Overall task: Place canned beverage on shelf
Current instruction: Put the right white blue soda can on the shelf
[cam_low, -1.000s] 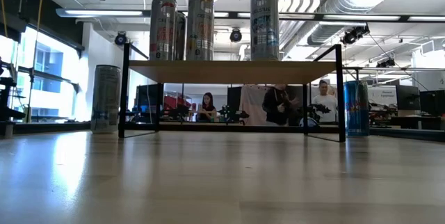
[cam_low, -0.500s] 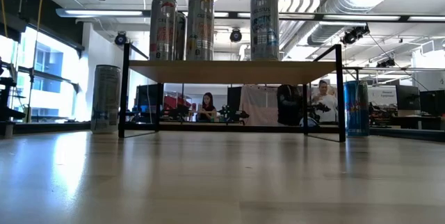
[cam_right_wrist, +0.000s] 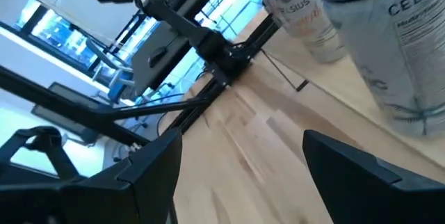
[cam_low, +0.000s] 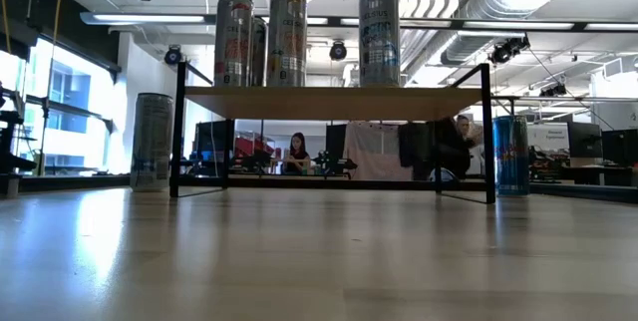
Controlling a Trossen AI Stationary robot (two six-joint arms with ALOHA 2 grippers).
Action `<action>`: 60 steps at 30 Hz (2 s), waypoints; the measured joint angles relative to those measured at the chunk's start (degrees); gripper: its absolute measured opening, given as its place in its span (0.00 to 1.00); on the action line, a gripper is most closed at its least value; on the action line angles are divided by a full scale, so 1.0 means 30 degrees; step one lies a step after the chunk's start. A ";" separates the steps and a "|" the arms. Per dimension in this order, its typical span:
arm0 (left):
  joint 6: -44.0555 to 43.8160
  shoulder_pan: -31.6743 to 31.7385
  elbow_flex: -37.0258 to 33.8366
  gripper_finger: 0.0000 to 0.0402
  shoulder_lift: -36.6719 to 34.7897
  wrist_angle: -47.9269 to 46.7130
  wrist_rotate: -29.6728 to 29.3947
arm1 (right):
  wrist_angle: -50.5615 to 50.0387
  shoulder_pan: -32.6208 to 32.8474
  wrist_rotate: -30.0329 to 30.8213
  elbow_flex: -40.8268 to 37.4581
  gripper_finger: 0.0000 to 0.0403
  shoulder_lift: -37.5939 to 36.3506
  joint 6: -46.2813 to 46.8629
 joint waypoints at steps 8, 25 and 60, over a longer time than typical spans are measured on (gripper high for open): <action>-0.0002 0.0001 0.0000 0.87 -0.0005 0.0004 -0.0003 | -0.0523 0.0018 -0.0189 0.0000 0.70 0.0000 -0.1399; 0.0000 0.0003 0.0000 0.87 0.0000 -0.0011 -0.0003 | -0.0981 0.1184 0.7052 0.0022 0.70 0.4369 -0.3123; -0.0095 0.0018 0.0000 0.87 -0.0007 -0.0003 -0.0448 | 0.1135 -0.1815 0.9476 0.0044 0.70 0.5646 -0.8704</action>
